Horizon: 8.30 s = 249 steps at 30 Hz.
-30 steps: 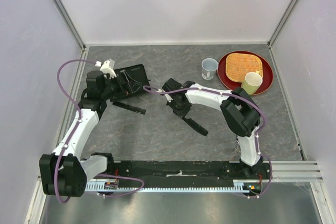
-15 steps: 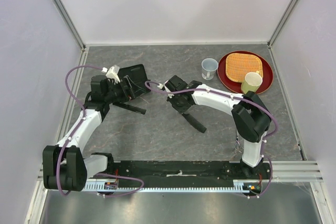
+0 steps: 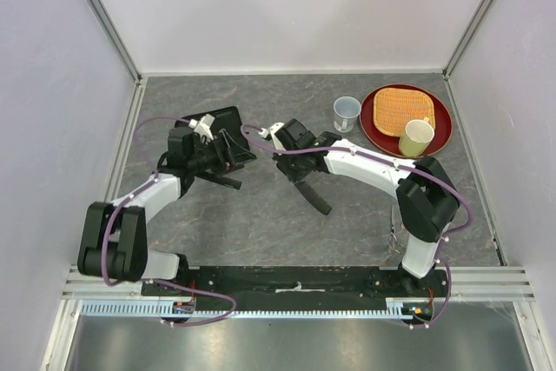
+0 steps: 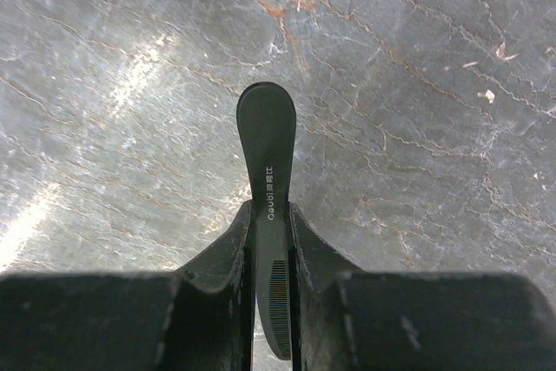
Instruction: Sort the hair-cutting tools
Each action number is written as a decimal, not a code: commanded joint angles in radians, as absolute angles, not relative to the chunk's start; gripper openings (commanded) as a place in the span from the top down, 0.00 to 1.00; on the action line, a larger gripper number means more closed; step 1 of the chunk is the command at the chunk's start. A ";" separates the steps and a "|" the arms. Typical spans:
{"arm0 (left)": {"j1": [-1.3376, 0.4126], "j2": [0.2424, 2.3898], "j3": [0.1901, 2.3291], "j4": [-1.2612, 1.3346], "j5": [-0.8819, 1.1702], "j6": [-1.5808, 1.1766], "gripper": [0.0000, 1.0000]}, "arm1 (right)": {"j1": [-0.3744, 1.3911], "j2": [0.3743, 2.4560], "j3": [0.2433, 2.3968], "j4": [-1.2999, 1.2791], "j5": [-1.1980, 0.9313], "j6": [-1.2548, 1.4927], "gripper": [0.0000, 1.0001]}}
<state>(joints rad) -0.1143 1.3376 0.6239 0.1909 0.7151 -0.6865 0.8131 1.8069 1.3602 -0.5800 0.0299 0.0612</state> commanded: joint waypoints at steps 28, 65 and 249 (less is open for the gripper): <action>-0.347 1.649 0.822 0.371 0.773 -0.853 0.48 | 0.841 1.740 1.371 -0.440 -0.006 0.140 0.83; -0.253 1.479 1.247 -0.161 0.514 -0.638 0.98 | 0.706 1.483 1.465 -0.482 0.285 0.449 0.02; -0.195 1.749 0.980 -0.196 0.533 -0.514 0.76 | 0.423 1.588 1.043 -0.471 -0.293 0.482 1.00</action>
